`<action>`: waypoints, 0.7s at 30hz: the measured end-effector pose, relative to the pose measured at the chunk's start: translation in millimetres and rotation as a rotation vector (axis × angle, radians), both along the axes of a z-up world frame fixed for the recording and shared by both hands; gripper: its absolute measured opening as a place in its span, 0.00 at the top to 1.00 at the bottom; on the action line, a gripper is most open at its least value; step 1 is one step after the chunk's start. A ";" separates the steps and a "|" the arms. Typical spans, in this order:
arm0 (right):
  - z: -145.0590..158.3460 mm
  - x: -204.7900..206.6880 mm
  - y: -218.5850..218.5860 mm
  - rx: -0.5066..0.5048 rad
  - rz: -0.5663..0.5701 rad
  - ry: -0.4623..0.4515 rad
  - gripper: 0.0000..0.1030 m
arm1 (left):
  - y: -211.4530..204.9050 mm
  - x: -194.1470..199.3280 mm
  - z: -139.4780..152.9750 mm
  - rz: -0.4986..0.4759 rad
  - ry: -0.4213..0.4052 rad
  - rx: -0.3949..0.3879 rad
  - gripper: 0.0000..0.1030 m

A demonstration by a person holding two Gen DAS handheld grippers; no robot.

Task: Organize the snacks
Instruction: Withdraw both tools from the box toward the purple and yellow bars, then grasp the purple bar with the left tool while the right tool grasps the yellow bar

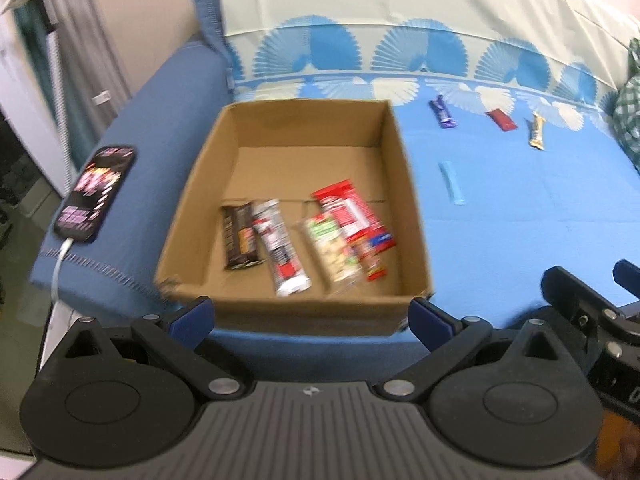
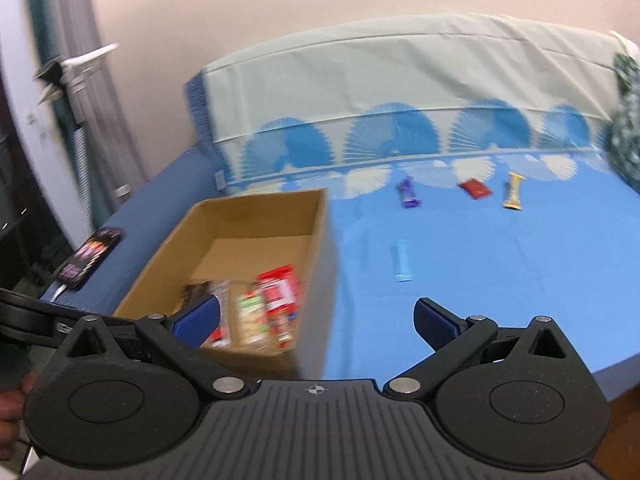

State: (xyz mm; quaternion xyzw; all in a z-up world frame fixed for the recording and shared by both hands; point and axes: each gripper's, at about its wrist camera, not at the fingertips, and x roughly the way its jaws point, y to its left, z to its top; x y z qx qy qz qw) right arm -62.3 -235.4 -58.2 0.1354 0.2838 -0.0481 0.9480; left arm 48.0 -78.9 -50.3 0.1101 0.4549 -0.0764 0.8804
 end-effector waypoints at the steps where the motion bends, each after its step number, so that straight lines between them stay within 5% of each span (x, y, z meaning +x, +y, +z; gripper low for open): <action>1: -1.3 2.0 -10.1 0.004 -0.024 0.000 0.01 | -9.9 7.6 1.1 -0.011 0.007 -0.002 0.00; 12: -22.6 55.0 -167.0 -0.017 -0.310 0.014 0.01 | -148.9 125.7 1.2 -0.117 0.022 -0.031 0.00; 21: -88.5 181.7 -294.7 -0.008 -0.402 0.040 0.01 | -274.0 293.1 -91.1 -0.100 0.073 -0.062 0.00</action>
